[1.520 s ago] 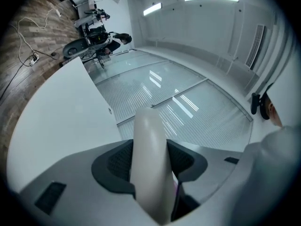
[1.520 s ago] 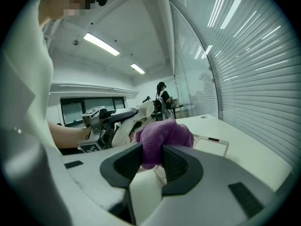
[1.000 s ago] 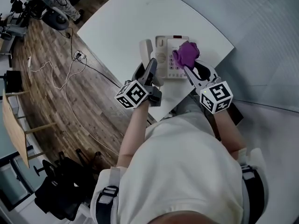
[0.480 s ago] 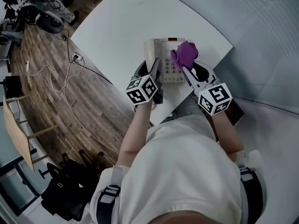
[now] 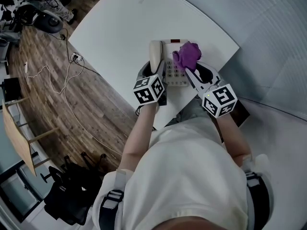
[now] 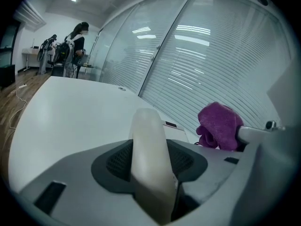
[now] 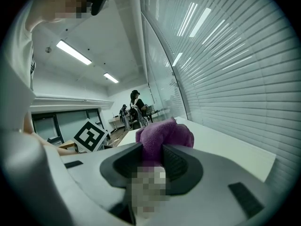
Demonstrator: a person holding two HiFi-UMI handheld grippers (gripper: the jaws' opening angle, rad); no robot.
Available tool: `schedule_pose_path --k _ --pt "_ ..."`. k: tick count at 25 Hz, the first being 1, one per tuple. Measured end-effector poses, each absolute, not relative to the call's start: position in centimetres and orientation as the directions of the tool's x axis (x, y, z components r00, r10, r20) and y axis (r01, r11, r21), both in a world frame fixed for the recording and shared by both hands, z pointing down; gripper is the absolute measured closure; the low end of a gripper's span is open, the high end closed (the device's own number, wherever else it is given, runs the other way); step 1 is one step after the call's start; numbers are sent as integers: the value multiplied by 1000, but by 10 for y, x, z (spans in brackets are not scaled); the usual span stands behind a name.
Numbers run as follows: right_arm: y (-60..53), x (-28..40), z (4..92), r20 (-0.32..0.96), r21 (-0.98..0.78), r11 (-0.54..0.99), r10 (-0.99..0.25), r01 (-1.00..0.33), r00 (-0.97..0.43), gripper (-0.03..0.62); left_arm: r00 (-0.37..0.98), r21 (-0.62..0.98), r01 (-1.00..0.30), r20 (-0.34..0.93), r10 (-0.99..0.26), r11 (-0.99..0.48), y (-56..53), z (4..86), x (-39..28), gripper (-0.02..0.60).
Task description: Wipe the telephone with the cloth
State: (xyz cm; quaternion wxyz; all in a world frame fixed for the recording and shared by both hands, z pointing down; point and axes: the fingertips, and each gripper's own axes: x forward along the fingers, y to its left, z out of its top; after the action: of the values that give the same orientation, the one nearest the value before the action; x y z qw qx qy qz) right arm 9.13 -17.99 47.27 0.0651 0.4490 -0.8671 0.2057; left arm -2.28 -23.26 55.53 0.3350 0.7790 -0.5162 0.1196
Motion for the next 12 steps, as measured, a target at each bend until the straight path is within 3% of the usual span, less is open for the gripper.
schedule_pose_path --k 12 --pt "-179 81 472 295 -304 535 -734 -789 -612 464 426 365 -894 516 -744 -259 -231 551 -24 359"
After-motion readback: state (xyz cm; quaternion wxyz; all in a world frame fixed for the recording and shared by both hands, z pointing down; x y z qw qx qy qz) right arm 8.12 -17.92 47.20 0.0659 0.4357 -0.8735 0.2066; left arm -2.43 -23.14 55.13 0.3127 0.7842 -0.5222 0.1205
